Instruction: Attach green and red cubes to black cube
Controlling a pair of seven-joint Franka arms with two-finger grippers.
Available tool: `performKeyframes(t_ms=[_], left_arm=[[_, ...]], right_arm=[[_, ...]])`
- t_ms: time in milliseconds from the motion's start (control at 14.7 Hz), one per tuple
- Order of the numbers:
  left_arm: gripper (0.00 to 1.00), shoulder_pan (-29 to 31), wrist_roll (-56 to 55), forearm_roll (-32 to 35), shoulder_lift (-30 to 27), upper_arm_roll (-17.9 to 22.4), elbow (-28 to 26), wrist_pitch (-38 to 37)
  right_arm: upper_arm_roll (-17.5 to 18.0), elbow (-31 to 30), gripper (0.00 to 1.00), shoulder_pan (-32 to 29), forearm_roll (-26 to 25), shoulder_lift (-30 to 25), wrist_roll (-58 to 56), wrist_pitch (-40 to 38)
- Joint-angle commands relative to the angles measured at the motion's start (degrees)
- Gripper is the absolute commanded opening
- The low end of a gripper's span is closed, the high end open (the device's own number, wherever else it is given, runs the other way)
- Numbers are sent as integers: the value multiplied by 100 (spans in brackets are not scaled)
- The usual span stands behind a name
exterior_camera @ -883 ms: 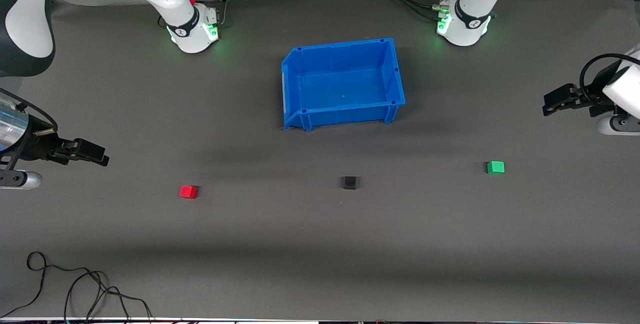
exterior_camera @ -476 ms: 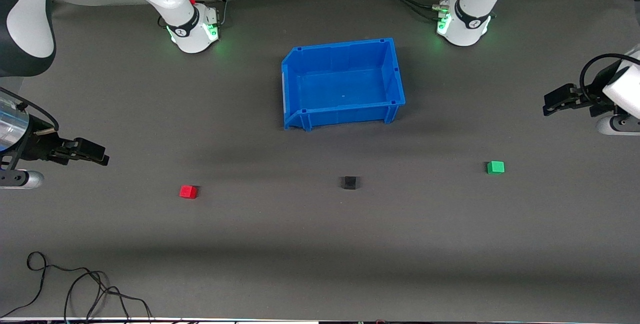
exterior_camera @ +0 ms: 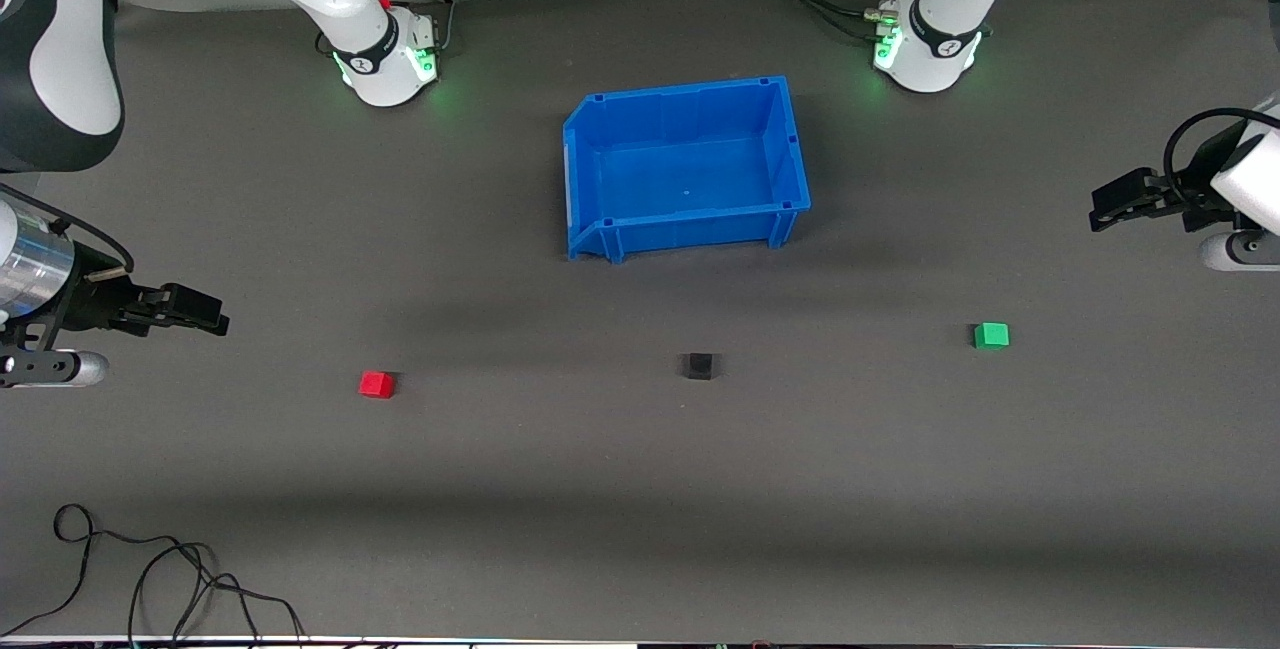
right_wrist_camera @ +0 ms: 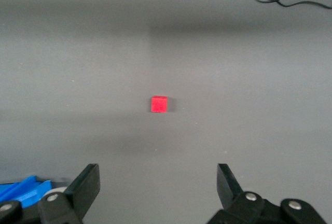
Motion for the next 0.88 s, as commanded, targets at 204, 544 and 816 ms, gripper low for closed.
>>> performKeyframes(t_ms=[204,544,816], left_arm=[[100,349,-730,-151,-13,20,38,-135],[100,586,-2795,-363,75,20,38,-47],[100,726,-3773,-678,216,20,73,6]], right_arm=[[-28,56,100,-11,152,-14,1985,-956],[-19,4,100,183,143,117,2976,-1100],[-176,-786,100,16,510,118,2994,-451]])
